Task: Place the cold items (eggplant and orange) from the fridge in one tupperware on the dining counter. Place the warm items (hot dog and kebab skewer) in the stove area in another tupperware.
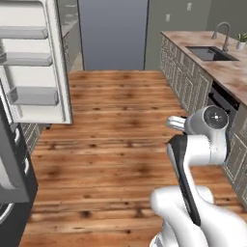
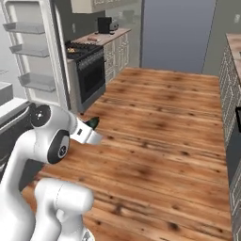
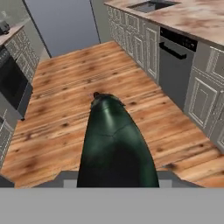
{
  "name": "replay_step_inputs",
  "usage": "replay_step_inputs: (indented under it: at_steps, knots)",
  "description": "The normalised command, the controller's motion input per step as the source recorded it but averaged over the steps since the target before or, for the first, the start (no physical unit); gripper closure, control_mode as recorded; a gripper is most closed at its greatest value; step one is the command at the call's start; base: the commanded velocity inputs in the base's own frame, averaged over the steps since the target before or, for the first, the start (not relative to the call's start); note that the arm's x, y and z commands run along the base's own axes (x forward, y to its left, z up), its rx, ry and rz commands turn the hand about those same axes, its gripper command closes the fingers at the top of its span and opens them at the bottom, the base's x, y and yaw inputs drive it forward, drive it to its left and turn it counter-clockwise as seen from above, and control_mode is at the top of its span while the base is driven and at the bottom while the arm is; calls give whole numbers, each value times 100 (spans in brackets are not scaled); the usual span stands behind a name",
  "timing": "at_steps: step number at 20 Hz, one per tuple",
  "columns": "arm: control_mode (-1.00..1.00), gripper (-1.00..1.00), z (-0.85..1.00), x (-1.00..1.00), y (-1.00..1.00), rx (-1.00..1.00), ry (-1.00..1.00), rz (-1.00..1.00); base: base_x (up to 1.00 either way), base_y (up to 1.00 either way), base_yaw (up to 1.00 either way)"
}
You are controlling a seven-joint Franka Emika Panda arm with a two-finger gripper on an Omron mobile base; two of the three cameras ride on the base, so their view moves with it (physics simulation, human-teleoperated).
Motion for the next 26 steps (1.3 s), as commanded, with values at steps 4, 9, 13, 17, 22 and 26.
replay_step_inputs:
  at_steps: [4,9,13,17,22,26]
  knots:
    - [100,100,0,0,0,0,0,0,-100,-31,-30]
    - [100,100,0,0,0,0,0,0,-100,-35,-21]
    - [100,100,0,0,0,0,0,0,-38,-92,-13]
    - [100,100,0,0,0,0,0,0,-9,-100,-11]
    - [100,100,0,0,0,0,0,0,0,-100,-12]
    - [100,100,0,0,0,0,0,0,0,-100,-13]
